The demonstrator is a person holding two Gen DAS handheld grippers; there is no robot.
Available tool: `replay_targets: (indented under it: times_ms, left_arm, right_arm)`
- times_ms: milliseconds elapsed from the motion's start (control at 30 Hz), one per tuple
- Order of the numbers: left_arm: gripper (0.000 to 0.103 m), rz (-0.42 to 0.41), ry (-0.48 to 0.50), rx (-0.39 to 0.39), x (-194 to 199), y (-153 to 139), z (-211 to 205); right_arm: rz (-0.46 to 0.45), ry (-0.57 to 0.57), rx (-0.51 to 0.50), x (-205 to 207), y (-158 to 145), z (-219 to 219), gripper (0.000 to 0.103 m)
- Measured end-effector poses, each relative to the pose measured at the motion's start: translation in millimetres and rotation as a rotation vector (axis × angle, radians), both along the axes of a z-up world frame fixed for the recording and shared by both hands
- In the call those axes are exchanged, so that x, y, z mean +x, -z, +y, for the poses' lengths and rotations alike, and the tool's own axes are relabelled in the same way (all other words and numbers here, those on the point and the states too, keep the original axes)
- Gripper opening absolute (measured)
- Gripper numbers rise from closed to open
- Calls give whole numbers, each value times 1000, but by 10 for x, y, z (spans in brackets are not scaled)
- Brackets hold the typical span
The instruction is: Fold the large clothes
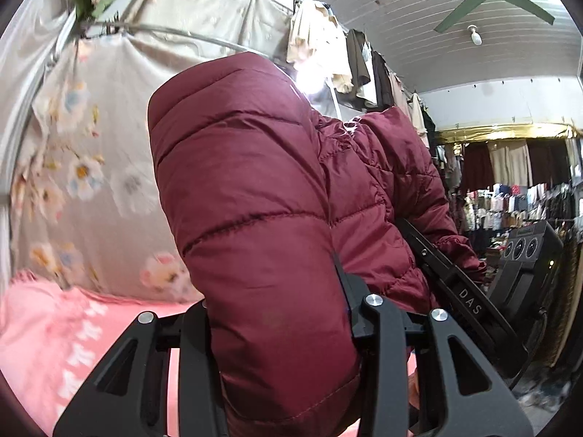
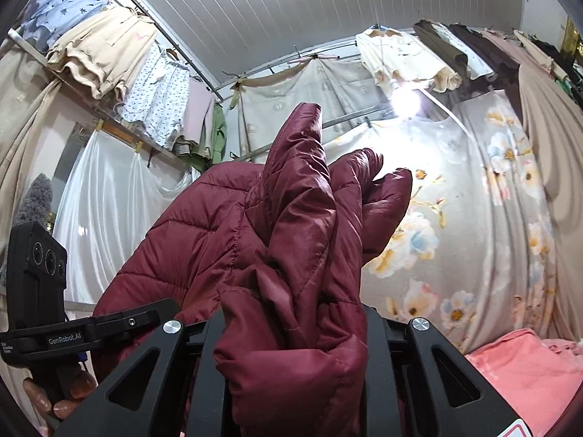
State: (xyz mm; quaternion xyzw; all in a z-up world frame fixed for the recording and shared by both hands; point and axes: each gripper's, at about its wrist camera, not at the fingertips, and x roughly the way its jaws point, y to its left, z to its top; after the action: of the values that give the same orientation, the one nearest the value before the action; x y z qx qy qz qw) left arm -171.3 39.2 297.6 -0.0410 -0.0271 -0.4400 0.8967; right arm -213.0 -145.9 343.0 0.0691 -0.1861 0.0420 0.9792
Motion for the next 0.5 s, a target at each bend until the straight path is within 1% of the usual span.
replay_targets:
  times_ms: [133, 233, 267, 367, 500]
  left_arm:
    - [37, -52, -53, 21, 299, 10, 221]
    - [37, -55, -86, 40, 663, 98, 396]
    - [37, -41, -93, 49, 829, 144, 460]
    - [37, 36, -96, 59, 1322, 324, 625]
    - [37, 121, -130, 100, 1895, 632, 673]
  right_arm:
    - [32, -20, 1, 518, 99, 235, 18]
    - [87, -25, 5, 987, 271, 399, 18]
    - [103, -27, 8, 1094, 319, 439, 18]
    - [185, -28, 29, 1585, 592, 550, 18]
    - [294, -26, 62, 2164, 1009, 616, 18]
